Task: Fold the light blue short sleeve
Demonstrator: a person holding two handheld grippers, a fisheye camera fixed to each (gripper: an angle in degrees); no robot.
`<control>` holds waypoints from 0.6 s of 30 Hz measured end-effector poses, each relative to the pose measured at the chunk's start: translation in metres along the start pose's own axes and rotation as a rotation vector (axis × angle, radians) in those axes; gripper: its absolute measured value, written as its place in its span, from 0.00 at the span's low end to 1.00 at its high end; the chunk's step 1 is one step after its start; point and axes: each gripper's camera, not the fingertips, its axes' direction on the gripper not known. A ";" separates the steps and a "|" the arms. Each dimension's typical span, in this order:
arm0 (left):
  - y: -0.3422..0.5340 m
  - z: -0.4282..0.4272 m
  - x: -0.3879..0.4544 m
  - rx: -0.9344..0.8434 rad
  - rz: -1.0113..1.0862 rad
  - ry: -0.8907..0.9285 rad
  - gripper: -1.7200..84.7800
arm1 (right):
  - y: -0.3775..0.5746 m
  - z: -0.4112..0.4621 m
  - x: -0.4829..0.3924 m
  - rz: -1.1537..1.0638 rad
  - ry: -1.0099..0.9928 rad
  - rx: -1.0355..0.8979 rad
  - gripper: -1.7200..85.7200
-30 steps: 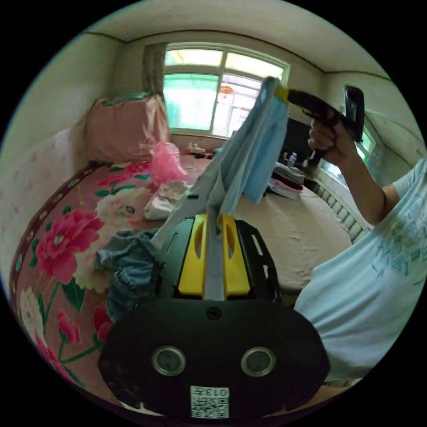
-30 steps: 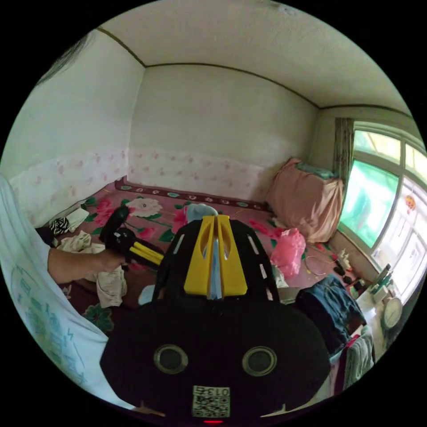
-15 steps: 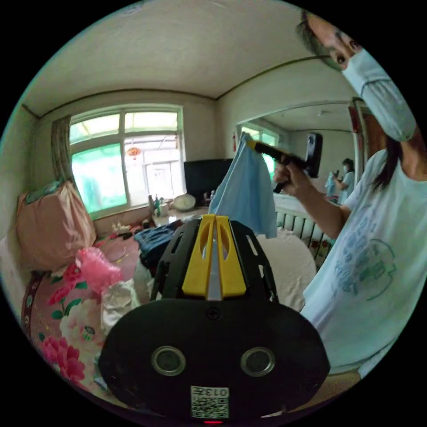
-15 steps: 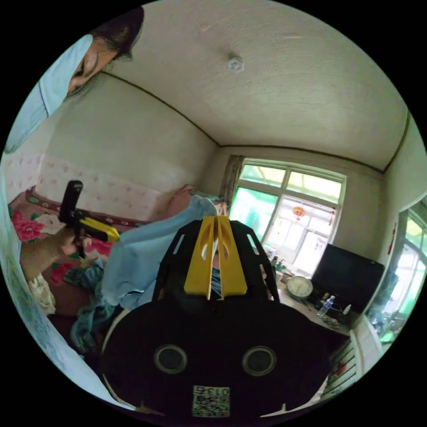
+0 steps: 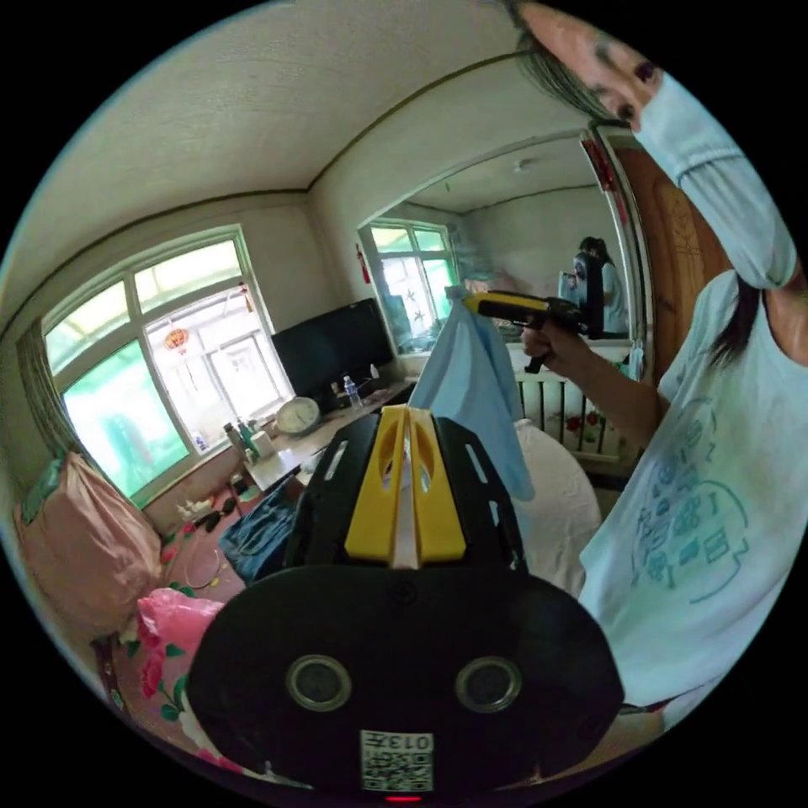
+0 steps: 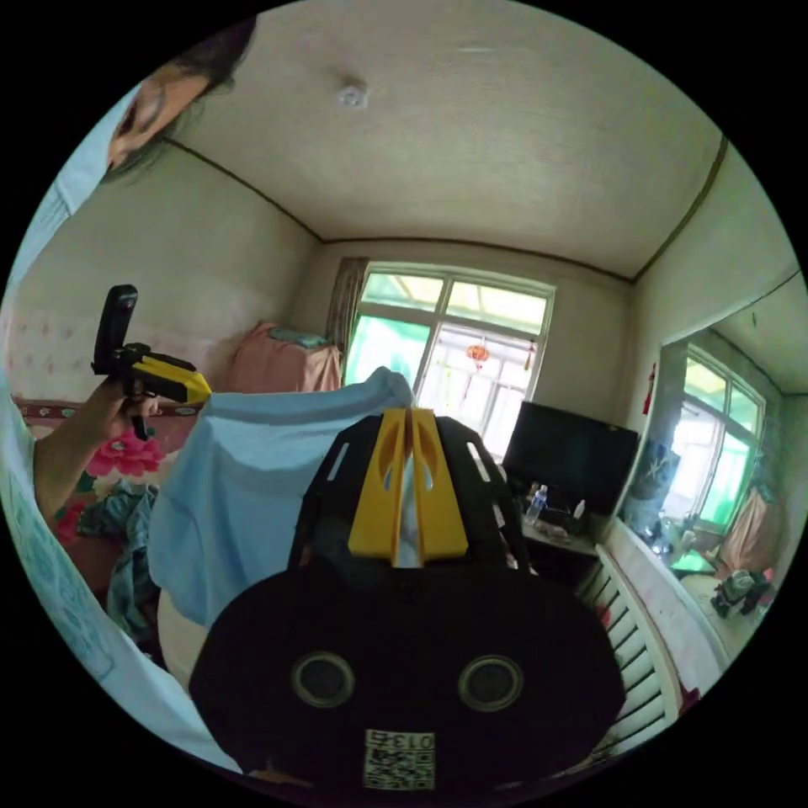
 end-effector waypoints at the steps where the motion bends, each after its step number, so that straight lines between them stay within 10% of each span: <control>1: -0.014 0.014 -0.003 0.004 -0.005 0.063 0.02 | 0.006 -0.003 0.015 0.022 0.004 -0.059 0.02; 18: -0.122 0.198 0.027 0.212 0.078 0.486 0.02 | 0.055 -0.090 0.120 -0.115 0.434 0.026 0.03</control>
